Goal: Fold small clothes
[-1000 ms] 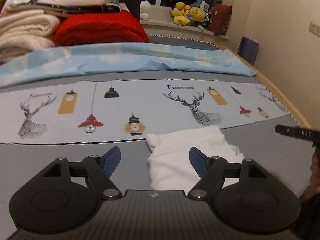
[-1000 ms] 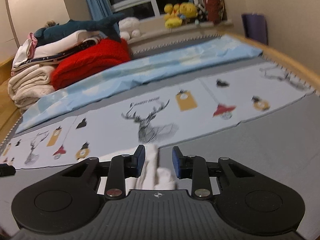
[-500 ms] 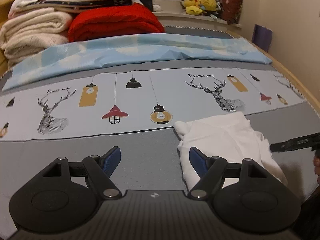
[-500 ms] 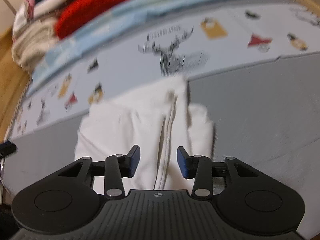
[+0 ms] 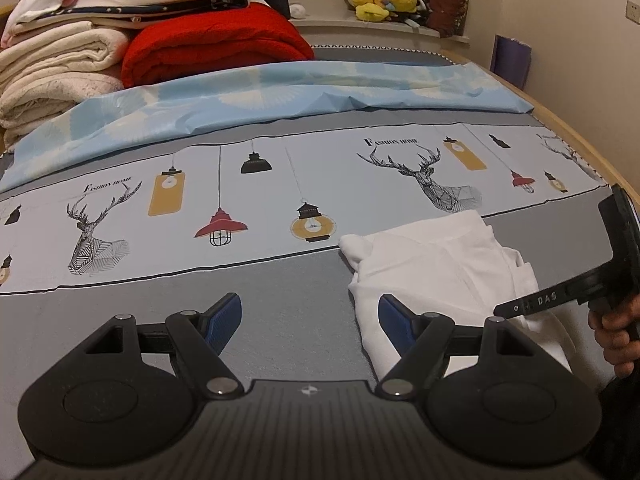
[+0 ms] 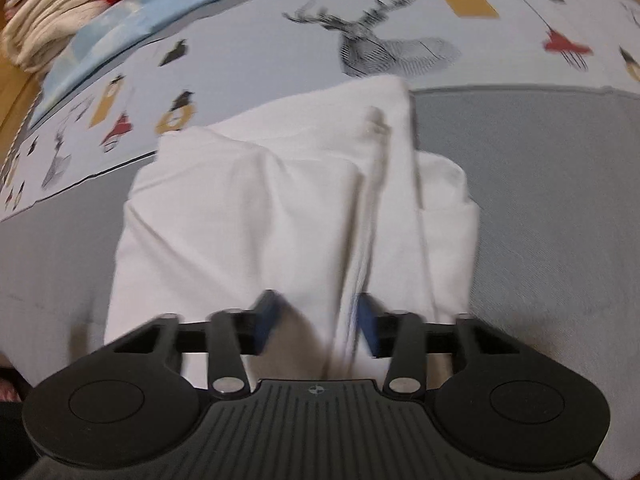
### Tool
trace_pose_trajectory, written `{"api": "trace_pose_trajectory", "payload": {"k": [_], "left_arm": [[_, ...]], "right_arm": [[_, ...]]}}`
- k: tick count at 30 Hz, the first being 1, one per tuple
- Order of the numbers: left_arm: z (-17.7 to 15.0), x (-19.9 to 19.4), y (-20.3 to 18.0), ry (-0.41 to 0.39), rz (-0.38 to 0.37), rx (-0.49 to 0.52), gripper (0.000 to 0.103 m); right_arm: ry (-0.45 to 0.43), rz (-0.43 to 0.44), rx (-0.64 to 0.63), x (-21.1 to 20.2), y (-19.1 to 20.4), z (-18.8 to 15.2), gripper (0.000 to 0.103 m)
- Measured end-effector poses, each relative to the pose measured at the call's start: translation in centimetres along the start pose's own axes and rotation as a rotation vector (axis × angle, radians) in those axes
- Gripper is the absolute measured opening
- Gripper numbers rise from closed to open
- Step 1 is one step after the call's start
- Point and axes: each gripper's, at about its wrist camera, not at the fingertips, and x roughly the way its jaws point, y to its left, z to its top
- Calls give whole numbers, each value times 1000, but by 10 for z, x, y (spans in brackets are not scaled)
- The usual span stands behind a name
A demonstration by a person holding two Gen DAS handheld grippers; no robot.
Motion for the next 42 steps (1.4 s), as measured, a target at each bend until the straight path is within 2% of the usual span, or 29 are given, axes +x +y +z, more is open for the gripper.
{"api": "trace_pose_trajectory", "payload": {"k": [1,3,6,9,11,12,13,15,16,17,18,20,22,24,27,29,30,31,34,36,39,40,41,42], "left_arm": [[0,0,1,-2,0,-4,80],[1,1,2,2,2,-11,80],[2,1,1,2,2,-19,80],[3,3,-1,5,2,-14,80],[4,5,-4,8,-1,-9,80],[5,7,-5,9,-2,-5,80],[5,9,-8,12,-3,-1,80],[6,13,-12,19,-6,7,80],[6,15,-15,23,-8,10,80],[6,17,-17,26,-11,14,80],[6,18,-20,31,-13,18,80],[7,22,-26,38,-18,30,80],[8,26,-31,42,-25,33,80],[10,32,-34,57,-38,20,80],[11,42,-40,92,-67,-18,80],[11,48,-46,114,-91,-38,80],[11,52,-49,128,-108,-47,80],[10,56,-53,144,-127,-57,80],[6,69,-65,206,-185,-74,80],[2,77,-75,247,-218,-76,80],[-9,95,-88,342,-244,-81,80],[-14,103,-93,384,-245,-78,80],[-19,110,-97,424,-242,-74,80],[-24,116,-100,453,-235,-69,81]], "right_arm": [[-15,-10,-25,-2,4,-1,14],[-47,-7,-48,-6,8,0,11],[-134,56,-37,-26,6,1,8],[-296,161,10,-60,-5,0,7],[-445,221,52,-88,-18,-2,7],[-499,227,80,-97,-27,-3,7],[-522,191,106,-101,-37,-3,7],[-462,32,138,-91,-51,0,8],[-392,-63,152,-80,-59,2,11],[-332,-116,175,-71,-66,3,11],[-308,-136,204,-69,-75,2,11],[-350,-137,224,-77,-83,0,15],[-356,-112,224,-81,-87,-3,38],[-291,-53,220,-75,-92,-7,51],[-158,10,179,-60,-90,-14,52],[-88,-8,108,-53,-87,-22,47],[-58,-22,83,-49,-83,-24,26],[-49,-10,67,-48,-81,-26,15],[-148,13,47,-66,-83,-27,12],[-167,10,72,-69,-90,-26,12],[-44,-22,41,-52,-90,-33,13],[-10,-16,32,-47,-89,-33,17],[-6,-22,24,-47,-88,-33,17],[-25,-41,30,-49,-89,-29,27]]}}
